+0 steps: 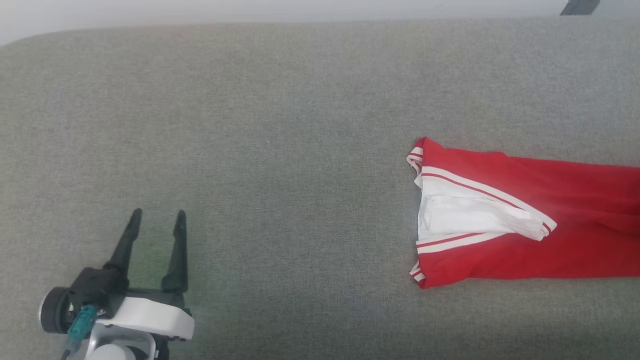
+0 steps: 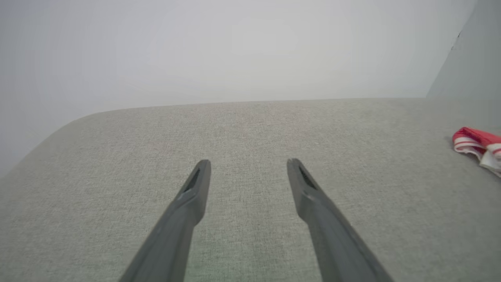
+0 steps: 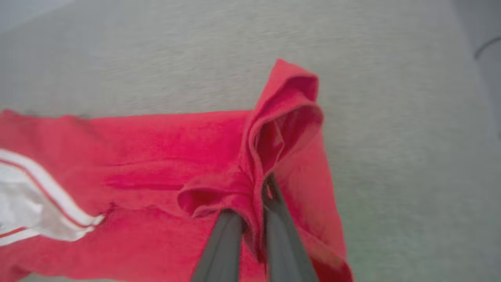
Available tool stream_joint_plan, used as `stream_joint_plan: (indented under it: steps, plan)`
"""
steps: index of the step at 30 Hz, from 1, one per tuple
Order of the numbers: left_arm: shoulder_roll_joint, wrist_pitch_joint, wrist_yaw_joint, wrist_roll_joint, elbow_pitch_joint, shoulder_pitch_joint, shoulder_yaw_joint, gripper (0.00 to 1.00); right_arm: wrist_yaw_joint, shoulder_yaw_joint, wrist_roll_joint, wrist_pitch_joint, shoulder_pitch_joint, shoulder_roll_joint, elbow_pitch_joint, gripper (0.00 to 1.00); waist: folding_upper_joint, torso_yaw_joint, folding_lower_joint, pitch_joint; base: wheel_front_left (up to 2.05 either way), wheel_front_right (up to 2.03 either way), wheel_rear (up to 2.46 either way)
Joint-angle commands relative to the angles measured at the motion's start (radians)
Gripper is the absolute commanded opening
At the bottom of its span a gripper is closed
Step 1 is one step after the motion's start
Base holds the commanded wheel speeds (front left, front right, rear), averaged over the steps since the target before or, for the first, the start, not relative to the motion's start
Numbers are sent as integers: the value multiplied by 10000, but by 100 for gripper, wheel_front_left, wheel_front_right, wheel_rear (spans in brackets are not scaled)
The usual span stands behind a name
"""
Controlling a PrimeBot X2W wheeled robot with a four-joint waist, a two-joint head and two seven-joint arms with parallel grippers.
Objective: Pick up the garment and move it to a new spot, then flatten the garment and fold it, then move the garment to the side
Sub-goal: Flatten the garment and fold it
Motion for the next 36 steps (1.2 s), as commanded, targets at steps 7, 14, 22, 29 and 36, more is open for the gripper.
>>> stream_joint_plan:
  steps: [7,14,22,29,36]
  plan:
    - [-194,-41,-13,-165,161,121,-344,100,3,930,-1417,1048,-469,777,-2875,0,0,513,0,-208,0,0,0]
    - [-371,-43,-14,-307,237,86,-443,100,3,1364,-2432,2130,-1060,1930,-4023,0,0,1033,0,-211,0,0,0]
    - [-499,-43,-14,-347,459,-208,-761,100,3,1494,-3570,2919,-1353,2916,-3710,0,0,1667,0,-87,0,0,0]
    - [-554,-43,-14,-362,449,-284,-637,100,3,1249,-3893,2856,-1042,3358,-3241,0,0,1722,0,-116,0,0,0]
    - [-550,-43,-14,-356,498,-134,-385,100,3,743,-3893,2264,-805,3731,-3073,100,0,1321,0,-348,0,0,0]
